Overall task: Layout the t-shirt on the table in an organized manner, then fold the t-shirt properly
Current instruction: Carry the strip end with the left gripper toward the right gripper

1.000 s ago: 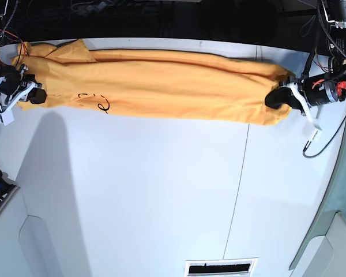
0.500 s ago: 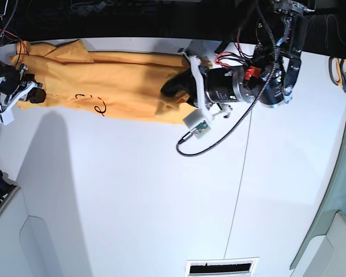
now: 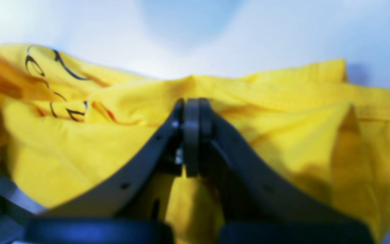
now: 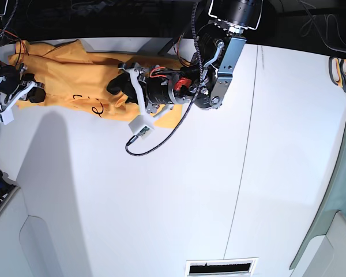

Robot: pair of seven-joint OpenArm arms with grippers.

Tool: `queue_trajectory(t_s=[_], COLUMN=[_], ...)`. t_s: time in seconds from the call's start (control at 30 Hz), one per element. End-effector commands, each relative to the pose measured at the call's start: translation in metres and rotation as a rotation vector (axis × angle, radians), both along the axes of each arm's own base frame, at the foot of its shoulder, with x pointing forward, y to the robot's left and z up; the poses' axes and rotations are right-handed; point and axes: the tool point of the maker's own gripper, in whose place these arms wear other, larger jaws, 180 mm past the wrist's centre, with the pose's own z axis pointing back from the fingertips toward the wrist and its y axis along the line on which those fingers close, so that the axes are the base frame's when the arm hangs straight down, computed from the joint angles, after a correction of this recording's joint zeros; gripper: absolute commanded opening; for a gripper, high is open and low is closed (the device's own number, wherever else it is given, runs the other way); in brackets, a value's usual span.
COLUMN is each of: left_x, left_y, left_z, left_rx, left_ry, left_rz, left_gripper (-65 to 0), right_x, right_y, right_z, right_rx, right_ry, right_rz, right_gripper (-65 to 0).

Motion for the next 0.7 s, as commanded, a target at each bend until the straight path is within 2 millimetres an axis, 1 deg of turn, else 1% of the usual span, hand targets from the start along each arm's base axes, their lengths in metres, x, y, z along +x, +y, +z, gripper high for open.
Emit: queue_trajectory(t_s=[0.0,0.03,0.07,0.13,0.17,0.2,0.27,0.33,0.43,0.5,0.57,0.6,0.67], left_x=[0.013,0.012,0.011,0.009,0.008,0.008,0.013,0.018,0.017,0.017,0.018,0.019,0.018], left_y=[-0.012,-0.016,-0.019,-0.028,-0.031,-0.035,-0.037,-0.038,-0.039,-0.037,-0.032,-0.028,-0.016], left_z=[0.019,0.022,0.027,0.038,0.044,0.052,0.061,0.068,0.073,0.073,0.071,0.068,0.059], left_rx=[-0.064,-0.084,-0.112,-0.176,-0.210,-0.245,-0.275,-0.293,-0.314,-0.309,-0.295,-0.282,-0.247], left_ry=[-0.046,-0.040,-0.033,-0.026,-0.036,-0.053,-0.065,-0.069,-0.053,-0.044,-0.038,-0.034,-0.022], left_rz=[0.010,0.008,0.008,0.000,-0.015,-0.037,-0.037,-0.039,-0.053,-0.059,-0.058,-0.057,-0.055], left_gripper=[-26.1,-24.3,-24.4,-24.4,-24.4,-24.4,-24.4,-24.4,-24.4,-24.4,-24.5,-24.5,-24.6], right_x=[0.011,0.011,0.011,0.012,0.014,0.015,0.019,0.023,0.033,0.039,0.041,0.041,0.036], right_y=[-0.007,-0.008,-0.008,-0.007,-0.006,-0.004,-0.001,0.001,-0.004,-0.015,-0.036,-0.047,-0.067], right_z=[0.012,0.012,0.012,0.013,0.015,0.018,0.024,0.032,0.054,0.072,0.086,0.090,0.092], right_rx=[-0.011,-0.011,-0.011,-0.004,0.007,0.021,0.040,0.037,0.010,-0.020,-0.050,-0.061,-0.080], right_ry=[-0.042,-0.042,-0.042,-0.046,-0.053,-0.061,-0.082,-0.100,-0.155,-0.194,-0.224,-0.232,-0.225], right_rz=[-0.002,-0.002,-0.002,-0.005,-0.008,-0.011,-0.010,0.002,0.009,-0.004,-0.044,-0.068,-0.110], right_gripper=[-65.0,-65.0,-61.8,-48.7,-44.1,-41.1,-38.6,-38.3,-38.2,-38.2,-38.0,-36.2,-29.3])
